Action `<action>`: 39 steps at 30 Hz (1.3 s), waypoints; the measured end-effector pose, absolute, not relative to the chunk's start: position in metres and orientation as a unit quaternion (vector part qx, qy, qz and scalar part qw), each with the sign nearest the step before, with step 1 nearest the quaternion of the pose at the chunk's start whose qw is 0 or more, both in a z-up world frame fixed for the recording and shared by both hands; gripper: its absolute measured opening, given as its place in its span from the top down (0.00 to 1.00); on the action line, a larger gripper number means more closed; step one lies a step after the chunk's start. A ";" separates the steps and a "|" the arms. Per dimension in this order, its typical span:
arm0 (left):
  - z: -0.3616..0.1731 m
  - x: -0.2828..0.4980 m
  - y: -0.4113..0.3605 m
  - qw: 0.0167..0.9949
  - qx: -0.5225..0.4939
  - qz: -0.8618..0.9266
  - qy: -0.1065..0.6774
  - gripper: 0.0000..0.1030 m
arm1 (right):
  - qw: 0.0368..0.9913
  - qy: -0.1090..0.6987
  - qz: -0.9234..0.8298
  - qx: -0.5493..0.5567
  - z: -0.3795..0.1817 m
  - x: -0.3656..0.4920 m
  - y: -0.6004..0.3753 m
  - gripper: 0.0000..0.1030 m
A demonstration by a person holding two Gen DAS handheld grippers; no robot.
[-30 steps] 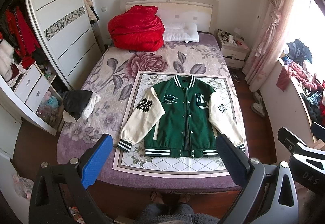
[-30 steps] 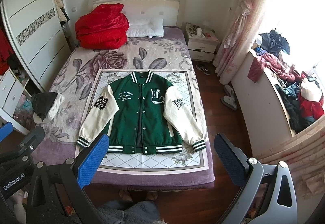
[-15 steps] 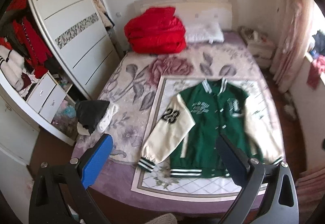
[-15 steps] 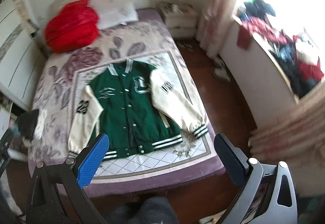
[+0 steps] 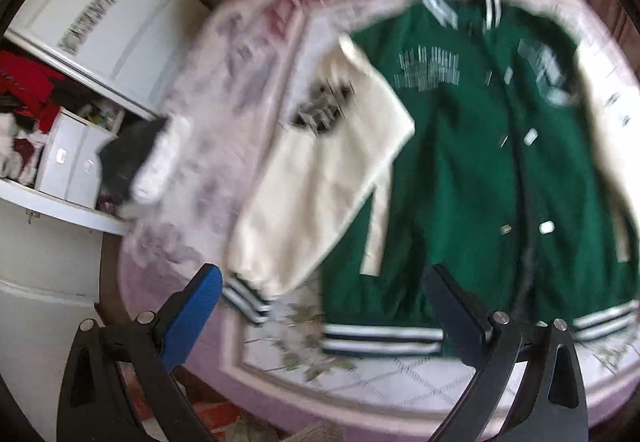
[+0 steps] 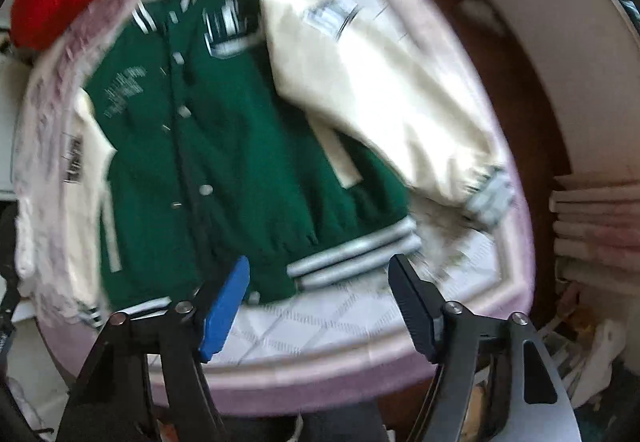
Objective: Fold large clothes
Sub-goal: 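Lower both tools toward the jacket's striped hem, then grasp the striped cuff of the sleeve with the right tool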
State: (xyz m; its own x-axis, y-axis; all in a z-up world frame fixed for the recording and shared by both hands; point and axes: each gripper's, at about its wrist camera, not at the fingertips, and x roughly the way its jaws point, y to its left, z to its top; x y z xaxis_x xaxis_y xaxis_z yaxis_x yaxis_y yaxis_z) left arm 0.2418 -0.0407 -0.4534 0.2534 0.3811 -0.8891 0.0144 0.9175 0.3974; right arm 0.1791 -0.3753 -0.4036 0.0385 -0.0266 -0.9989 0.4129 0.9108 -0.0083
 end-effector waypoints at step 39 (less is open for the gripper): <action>-0.571 0.206 -0.099 0.753 0.118 0.050 0.645 0.00 | 0.562 0.418 -0.369 0.611 -0.617 -0.064 -0.579 0.24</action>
State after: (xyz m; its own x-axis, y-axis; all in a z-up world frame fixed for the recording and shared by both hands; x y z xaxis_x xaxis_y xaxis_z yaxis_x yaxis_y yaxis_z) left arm 0.2063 -0.0986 -0.5707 0.1622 0.2270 -0.9603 0.0772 0.9673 0.2417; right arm -0.0636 -0.5795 -0.6174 0.3796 0.0960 -0.9202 0.9250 -0.0190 0.3796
